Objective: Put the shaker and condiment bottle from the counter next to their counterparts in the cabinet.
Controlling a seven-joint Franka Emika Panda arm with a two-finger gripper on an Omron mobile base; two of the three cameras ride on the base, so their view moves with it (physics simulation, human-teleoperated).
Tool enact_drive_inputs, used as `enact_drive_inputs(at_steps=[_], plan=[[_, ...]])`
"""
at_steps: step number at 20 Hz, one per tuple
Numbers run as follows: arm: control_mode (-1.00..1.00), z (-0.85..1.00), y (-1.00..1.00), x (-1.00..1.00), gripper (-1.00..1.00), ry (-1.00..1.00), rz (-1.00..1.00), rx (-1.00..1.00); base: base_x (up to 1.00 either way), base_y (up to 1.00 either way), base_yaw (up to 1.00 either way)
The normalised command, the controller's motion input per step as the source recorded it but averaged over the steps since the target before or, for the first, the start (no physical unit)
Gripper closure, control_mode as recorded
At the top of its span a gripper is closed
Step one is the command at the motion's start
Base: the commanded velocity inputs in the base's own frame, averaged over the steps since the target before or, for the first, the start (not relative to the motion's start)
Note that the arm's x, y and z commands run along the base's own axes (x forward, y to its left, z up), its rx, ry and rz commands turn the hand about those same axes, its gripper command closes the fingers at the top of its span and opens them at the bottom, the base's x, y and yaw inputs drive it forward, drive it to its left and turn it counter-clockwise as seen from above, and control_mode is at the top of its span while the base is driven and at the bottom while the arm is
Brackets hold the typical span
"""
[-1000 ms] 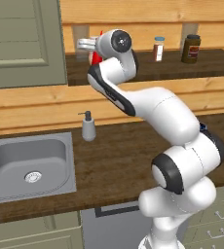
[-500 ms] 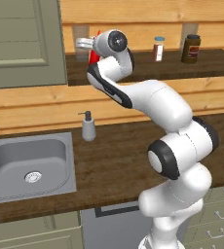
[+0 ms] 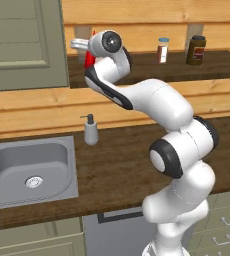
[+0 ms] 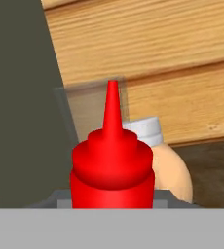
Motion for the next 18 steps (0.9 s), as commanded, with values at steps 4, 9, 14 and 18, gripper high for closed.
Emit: enact_drive_inputs(at_steps=[4,9,14,18], plan=[[-1.00,-0.04,0.12,0.00,-1.00,0.00,0.00,0.00,0.00,0.00,0.00],[-1.00,0.00,0.00,-0.07,-1.00,0.00,0.00,0.00,0.00,0.00,0.00],[-1.00,0.06,0.00,-0.26,-1.00,-0.04,0.00,0.00,0.00,0.00,0.00],[-1.00,0.47,0.00,-0.32,-1.00,-0.16,0.00,0.00,0.00,0.00,0.00]])
